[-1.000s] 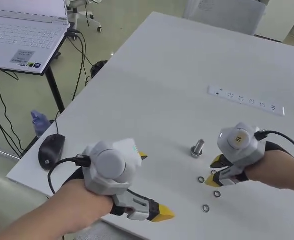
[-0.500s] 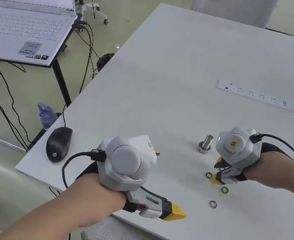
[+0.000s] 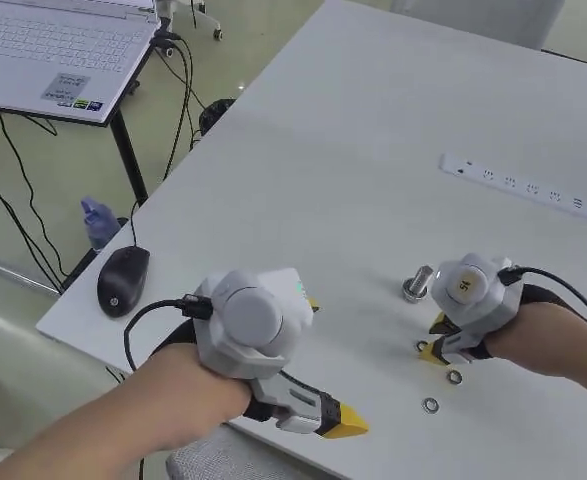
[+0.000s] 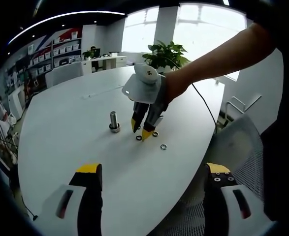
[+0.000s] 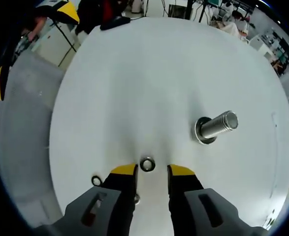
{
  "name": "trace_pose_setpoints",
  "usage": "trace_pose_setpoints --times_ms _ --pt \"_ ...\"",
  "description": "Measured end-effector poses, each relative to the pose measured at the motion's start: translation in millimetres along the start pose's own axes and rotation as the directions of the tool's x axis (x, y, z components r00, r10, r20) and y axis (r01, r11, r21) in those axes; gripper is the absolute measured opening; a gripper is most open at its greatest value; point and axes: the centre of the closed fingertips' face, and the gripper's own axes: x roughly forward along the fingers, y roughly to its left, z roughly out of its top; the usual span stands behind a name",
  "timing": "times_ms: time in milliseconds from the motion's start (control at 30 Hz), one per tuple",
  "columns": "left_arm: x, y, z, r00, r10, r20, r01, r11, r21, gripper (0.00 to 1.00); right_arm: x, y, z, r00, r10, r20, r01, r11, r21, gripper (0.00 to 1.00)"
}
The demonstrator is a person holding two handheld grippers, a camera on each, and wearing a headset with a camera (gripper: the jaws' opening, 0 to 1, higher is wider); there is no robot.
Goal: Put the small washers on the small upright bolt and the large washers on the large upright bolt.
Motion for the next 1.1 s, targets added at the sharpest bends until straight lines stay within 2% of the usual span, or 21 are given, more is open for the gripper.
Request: trace_pose_setpoints --times_ms 267,700,933,1100 --pt "4.6 -2.8 1.6 1.0000 -0.010 0.000 0.010 1.000 0.004 0.84 0.1 4.4 1.0 0.9999 0.006 -0.012 -0.007 0.999 -0.039 0.21" --pt "6.5 -1.7 -0.4 0.9999 -0.010 -0.007 0.010 1.000 0.003 0.82 1.5 4.0 3.2 0.9971 -0.004 -0.075 -0.002 0.997 -0.079 0.15" --pt "7.2 -3.2 -1.9 0.9999 -0.011 -0.009 0.011 1.000 0.000 0.81 1.4 3.0 2.2 0.9955 -0.008 -0.095 0.001 0.997 -0.071 0.14" --pt "5.0 -3.6 -1.1 0.9999 -0.008 -0.006 0.008 1.000 0.000 0.81 1.0 0.9 2.2 0.9965 0.001 -0.083 -0.005 0.999 -0.044 0.13"
